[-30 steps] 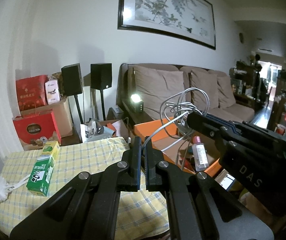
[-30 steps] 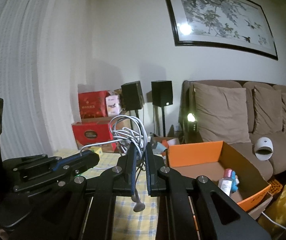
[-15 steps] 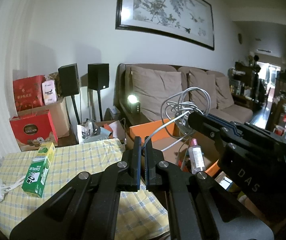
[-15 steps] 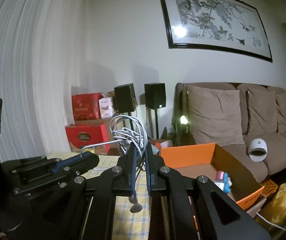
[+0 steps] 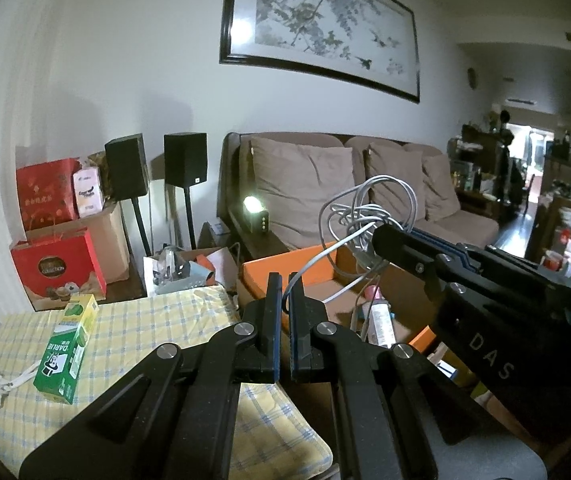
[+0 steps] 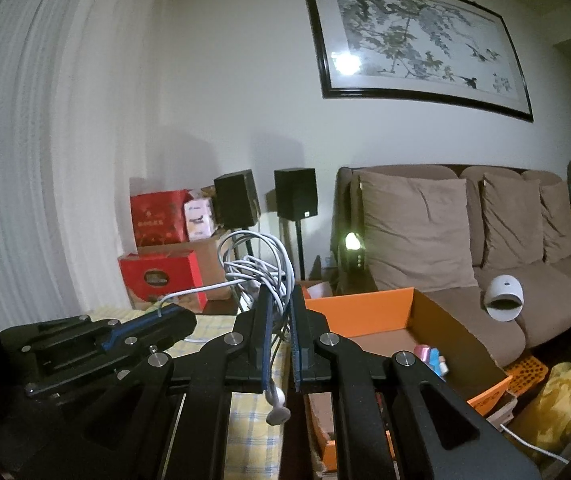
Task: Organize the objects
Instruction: 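Carry the white earphone cable with both grippers over the orange box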
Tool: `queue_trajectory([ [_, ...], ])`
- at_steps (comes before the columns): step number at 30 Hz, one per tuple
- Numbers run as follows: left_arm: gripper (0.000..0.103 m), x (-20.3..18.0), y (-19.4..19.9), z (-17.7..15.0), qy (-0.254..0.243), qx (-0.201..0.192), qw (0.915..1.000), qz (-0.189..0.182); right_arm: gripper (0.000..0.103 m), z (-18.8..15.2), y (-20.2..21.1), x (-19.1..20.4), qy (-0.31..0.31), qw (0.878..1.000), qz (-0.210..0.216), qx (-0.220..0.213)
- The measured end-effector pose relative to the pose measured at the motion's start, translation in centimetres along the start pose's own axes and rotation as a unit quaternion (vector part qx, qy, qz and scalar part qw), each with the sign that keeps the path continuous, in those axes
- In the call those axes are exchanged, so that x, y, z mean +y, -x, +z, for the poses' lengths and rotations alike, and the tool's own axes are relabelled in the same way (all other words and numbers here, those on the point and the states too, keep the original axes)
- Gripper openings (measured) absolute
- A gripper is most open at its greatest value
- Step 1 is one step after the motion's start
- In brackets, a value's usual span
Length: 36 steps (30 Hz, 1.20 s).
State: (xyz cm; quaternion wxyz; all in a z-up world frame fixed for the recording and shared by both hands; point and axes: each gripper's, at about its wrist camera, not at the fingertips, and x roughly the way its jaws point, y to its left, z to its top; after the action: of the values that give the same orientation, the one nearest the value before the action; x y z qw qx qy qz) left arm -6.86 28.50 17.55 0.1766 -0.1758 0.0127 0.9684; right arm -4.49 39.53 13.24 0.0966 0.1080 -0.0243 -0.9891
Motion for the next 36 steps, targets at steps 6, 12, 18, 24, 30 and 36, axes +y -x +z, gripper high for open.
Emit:
queue_trajectory([
  [6, 0.003, -0.2, -0.1, 0.2, 0.003, 0.000, 1.0000, -0.003, 0.006, 0.0, 0.0, -0.2, -0.001, 1.000, -0.003, 0.003],
  [12, 0.003, -0.3, -0.4, 0.3, 0.004, 0.003, 1.0000, -0.005, 0.006, 0.1, -0.1, -0.2, -0.001, 1.000, -0.007, 0.007],
  [18, 0.003, -0.7, -0.5, 0.3, 0.003, 0.004, 1.0000, -0.008, 0.006, 0.2, -0.4, -0.6, -0.006, 1.000, -0.013, 0.009],
  [24, 0.003, -1.1, -0.8, 0.6, 0.002, 0.005, 0.9999, -0.013, 0.006, 0.3, -0.3, -0.9, -0.003, 1.000, -0.023, 0.006],
  [30, 0.003, -1.4, -1.0, 0.9, 0.005, 0.004, 0.9999, -0.012, 0.006, 0.7, -0.1, -2.3, -0.012, 0.999, -0.046, 0.003],
  [36, 0.003, -2.3, -1.3, 1.1, -0.002, 0.007, 0.9997, -0.023, 0.006, 0.7, 0.0, -3.0, -0.019, 0.999, -0.045, 0.005],
])
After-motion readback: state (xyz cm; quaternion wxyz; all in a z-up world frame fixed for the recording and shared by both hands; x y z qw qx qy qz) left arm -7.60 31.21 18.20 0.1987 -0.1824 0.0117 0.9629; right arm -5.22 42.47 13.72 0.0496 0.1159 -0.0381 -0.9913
